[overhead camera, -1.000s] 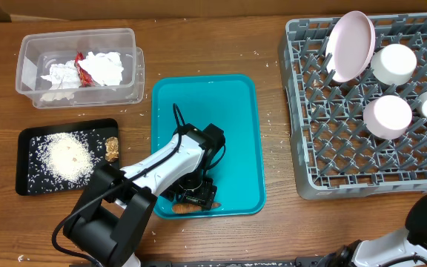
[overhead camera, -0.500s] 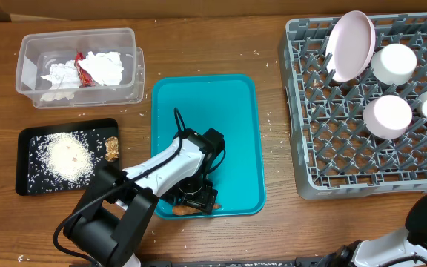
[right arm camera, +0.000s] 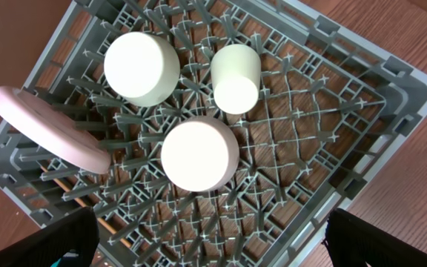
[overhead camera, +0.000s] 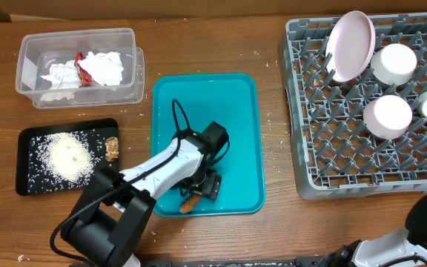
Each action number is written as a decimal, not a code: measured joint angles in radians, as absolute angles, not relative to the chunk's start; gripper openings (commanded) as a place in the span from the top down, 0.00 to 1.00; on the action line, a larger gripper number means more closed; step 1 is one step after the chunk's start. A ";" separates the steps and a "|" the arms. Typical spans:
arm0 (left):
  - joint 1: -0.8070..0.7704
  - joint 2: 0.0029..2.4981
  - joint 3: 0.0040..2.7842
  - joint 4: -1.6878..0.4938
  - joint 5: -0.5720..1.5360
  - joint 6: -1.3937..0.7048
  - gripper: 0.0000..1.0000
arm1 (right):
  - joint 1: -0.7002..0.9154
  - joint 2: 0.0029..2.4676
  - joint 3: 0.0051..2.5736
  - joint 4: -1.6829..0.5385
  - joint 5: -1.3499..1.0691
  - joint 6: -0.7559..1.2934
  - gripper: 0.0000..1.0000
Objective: Sort waste into correct bins and load items into the dishwasher
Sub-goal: 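Lower the left gripper and grasp the carrot lengthwise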
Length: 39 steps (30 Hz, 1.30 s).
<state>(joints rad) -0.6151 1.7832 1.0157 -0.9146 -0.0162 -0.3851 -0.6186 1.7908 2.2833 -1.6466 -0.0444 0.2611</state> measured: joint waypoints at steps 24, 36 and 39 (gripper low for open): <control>-0.483 1.790 1.014 -1.039 0.143 -0.410 0.43 | -0.618 1.791 2.283 -1.647 -0.045 0.262 0.00; -0.483 1.790 1.013 -1.025 0.107 -0.410 0.64 | -0.619 1.791 2.283 -1.647 -0.044 0.262 0.00; -0.483 1.790 1.013 -1.024 0.095 -0.411 0.71 | -0.619 1.791 2.283 -1.647 -0.045 0.262 0.00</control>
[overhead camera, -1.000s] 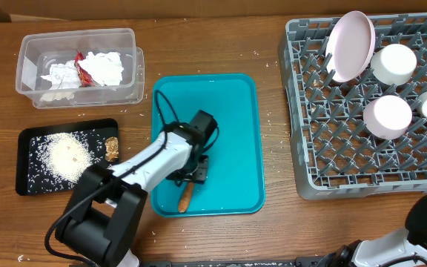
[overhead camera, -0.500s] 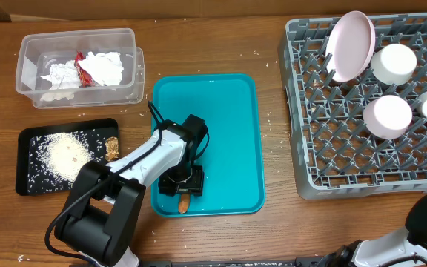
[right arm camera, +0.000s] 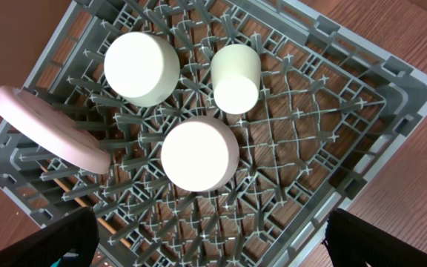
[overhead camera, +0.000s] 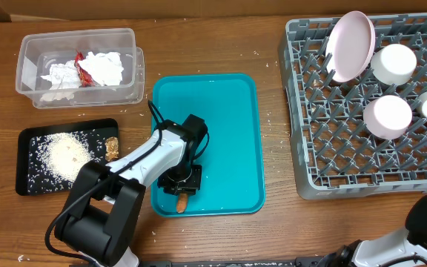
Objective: Sort waste into correct bins and load items into the dishwasher
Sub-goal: 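Lower the left gripper and grasp the carrot lengthwise, then carry the carrot left and release it onto the black rice tray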
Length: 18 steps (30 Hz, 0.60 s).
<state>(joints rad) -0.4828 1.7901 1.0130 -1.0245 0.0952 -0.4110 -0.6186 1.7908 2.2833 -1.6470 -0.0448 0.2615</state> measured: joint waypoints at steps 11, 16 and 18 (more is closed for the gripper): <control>-0.483 1.790 1.015 -1.036 0.089 -0.443 0.82 | -0.619 1.791 2.283 -1.647 -0.045 0.261 0.00; -0.464 1.796 1.063 -1.084 0.090 -0.455 0.82 | -0.619 1.791 2.283 -1.647 -0.045 0.262 0.00; -0.437 1.798 1.119 -1.105 0.089 -0.458 0.83 | -0.618 1.791 2.283 -1.647 -0.044 0.262 0.00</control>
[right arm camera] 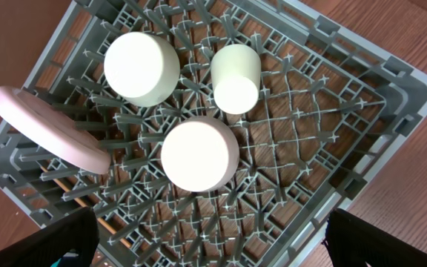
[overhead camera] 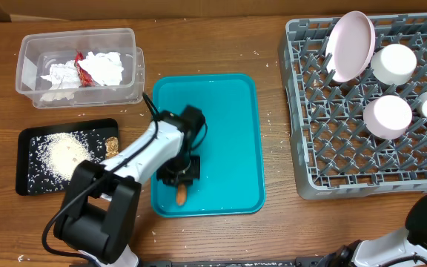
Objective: Sort waste into correct bins and load items into the dishwasher
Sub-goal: 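Carry the carrot left and release it onto the black rice tray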
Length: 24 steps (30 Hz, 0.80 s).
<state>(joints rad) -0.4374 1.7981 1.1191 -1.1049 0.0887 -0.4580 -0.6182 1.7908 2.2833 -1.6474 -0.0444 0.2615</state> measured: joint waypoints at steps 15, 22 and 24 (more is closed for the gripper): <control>-0.031 1.800 1.336 -1.219 0.009 -0.466 0.83 | -0.618 1.791 2.283 -1.647 -0.044 0.262 0.00; 0.222 1.800 1.336 -1.172 -0.001 -0.466 0.83 | -0.619 1.791 2.283 -1.647 -0.045 0.262 0.00; 0.285 1.800 1.336 -1.158 -0.001 -0.466 0.82 | -0.619 1.791 2.283 -1.647 -0.044 0.262 0.00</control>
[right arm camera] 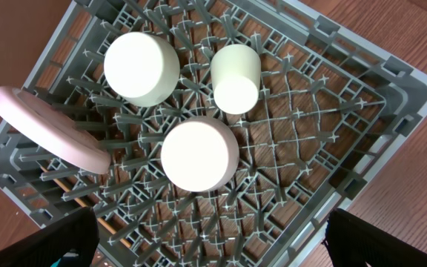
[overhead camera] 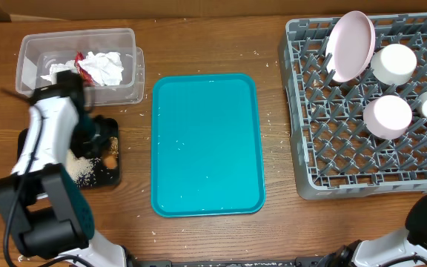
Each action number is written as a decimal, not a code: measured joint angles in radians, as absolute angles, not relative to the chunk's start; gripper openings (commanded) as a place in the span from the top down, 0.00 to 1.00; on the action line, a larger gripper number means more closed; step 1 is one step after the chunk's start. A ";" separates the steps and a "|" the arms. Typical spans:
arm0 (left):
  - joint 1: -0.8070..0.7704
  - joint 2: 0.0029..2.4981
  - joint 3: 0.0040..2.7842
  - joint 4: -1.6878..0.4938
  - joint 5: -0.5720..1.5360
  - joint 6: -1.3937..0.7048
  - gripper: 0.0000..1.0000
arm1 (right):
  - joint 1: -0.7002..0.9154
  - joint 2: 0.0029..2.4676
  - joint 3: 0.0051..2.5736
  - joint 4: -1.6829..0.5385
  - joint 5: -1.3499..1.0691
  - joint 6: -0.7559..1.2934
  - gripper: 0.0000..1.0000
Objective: Sort waste into correct bins and load items into the dishwasher
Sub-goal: 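Carry the carrot left and release it onto the black rice tray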
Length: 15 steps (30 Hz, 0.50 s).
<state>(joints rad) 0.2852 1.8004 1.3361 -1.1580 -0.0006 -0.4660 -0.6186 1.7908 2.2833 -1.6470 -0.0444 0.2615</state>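
Note:
My left gripper hangs over the black tray, which has rice scattered in it, at the table's left. It looks shut on a small brown food piece that sticks out below the fingertips. The teal tray in the middle has nothing on it. At the right, the grey dish rack holds a pink plate, two bowls and a cup. My right gripper hovers open above the rack, with only the finger edges showing at the view's lower corners.
A clear plastic bin with crumpled paper and a red wrapper stands behind the black tray. More brown food lies at the tray's right edge. Rice grains are scattered on the wooden table. The right arm's base sits at the lower right.
The left gripper has gone from the near left part of the teal tray to above the black tray, and the brown food piece with it. The teal tray is now bare. The right arm is unchanged.
The left gripper was down on the brown food piece at the teal tray's near edge. It then stood further left along that edge, the piece still under it. Now the piece is over the black rice tray. The right gripper stayed open above the rack throughout.

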 measured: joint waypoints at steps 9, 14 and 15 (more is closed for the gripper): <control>0.478 1.800 1.336 -1.082 -0.005 -0.472 0.78 | -0.619 1.791 2.283 -1.647 -0.045 0.261 0.00; 0.498 1.800 1.336 -0.992 -0.005 -0.475 0.71 | -0.619 1.791 2.283 -1.647 -0.045 0.262 0.00; 0.498 1.800 1.336 -0.982 -0.005 -0.478 0.71 | -0.619 1.791 2.283 -1.646 -0.044 0.261 0.00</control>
<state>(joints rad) 0.4980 1.8004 1.3361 -0.9821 -0.0051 -0.4778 -0.6186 1.7908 2.2833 -1.6463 -0.0444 0.2611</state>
